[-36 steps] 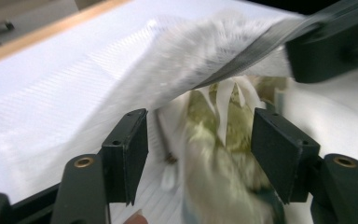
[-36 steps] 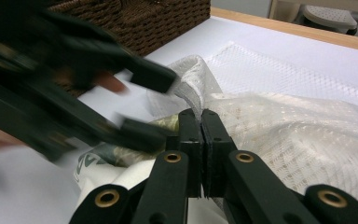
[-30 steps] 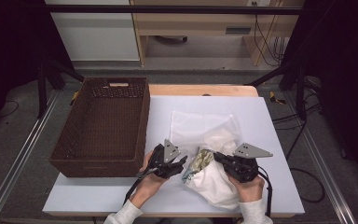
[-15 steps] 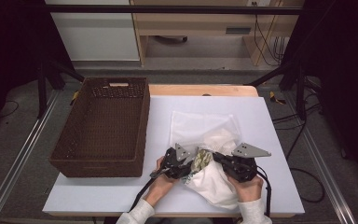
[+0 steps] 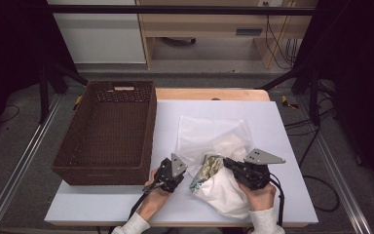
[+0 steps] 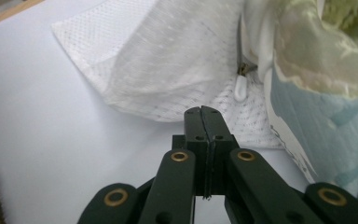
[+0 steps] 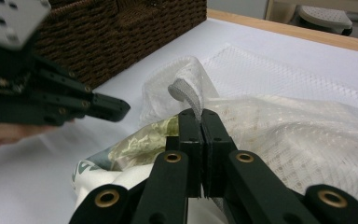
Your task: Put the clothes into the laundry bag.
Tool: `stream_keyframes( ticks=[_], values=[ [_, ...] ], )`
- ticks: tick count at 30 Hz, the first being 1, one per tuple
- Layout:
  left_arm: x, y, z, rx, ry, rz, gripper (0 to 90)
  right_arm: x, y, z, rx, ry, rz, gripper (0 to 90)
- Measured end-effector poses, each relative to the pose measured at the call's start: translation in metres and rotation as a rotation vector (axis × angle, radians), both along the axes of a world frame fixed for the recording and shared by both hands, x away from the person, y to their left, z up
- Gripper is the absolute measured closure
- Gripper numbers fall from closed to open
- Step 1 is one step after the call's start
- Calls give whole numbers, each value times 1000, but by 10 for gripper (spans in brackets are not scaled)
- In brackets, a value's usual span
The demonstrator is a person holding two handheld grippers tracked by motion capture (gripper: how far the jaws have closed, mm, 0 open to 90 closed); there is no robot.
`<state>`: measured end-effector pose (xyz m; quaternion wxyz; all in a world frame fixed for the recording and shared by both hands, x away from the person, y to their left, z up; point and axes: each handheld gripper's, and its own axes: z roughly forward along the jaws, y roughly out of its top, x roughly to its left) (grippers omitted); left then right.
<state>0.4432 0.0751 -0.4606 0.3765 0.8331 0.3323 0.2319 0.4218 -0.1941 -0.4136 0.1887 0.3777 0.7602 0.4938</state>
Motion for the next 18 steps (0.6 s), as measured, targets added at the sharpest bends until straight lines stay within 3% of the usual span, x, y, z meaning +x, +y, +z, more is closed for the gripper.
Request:
stream_keyframes(
  ticks=[4,5,6,7,10,11,14,15,16,17,18],
  values=[
    [3,-5,2,-24,8,-10,866,1,0,-1,0,5,3,889],
    [5,-10,0,-36,16,-6,739,1,1,-1,2,8,1,889],
    [8,-16,-3,-38,34,-4,739,1,1,-1,2,8,1,889],
    [13,-27,-12,-13,47,0,552,0,2,-1,-5,5,5,888],
    [18,-38,-21,16,69,2,486,0,2,-1,-7,5,5,888],
    [22,-39,-25,-13,70,14,470,0,1,-1,0,5,4,888],
    [26,-37,-26,-45,94,5,536,1,0,-1,7,9,6,888],
    [25,-40,-26,-30,80,-26,621,2,1,-2,6,10,4,888],
    [25,-40,-26,-30,80,-26,697,2,1,-2,6,10,4,888],
    [20,-47,-26,21,40,-24,809,2,3,-3,-1,12,3,888],
    [20,-47,-26,21,40,-24,878,2,3,-3,-2,11,1,888]
  ],
)
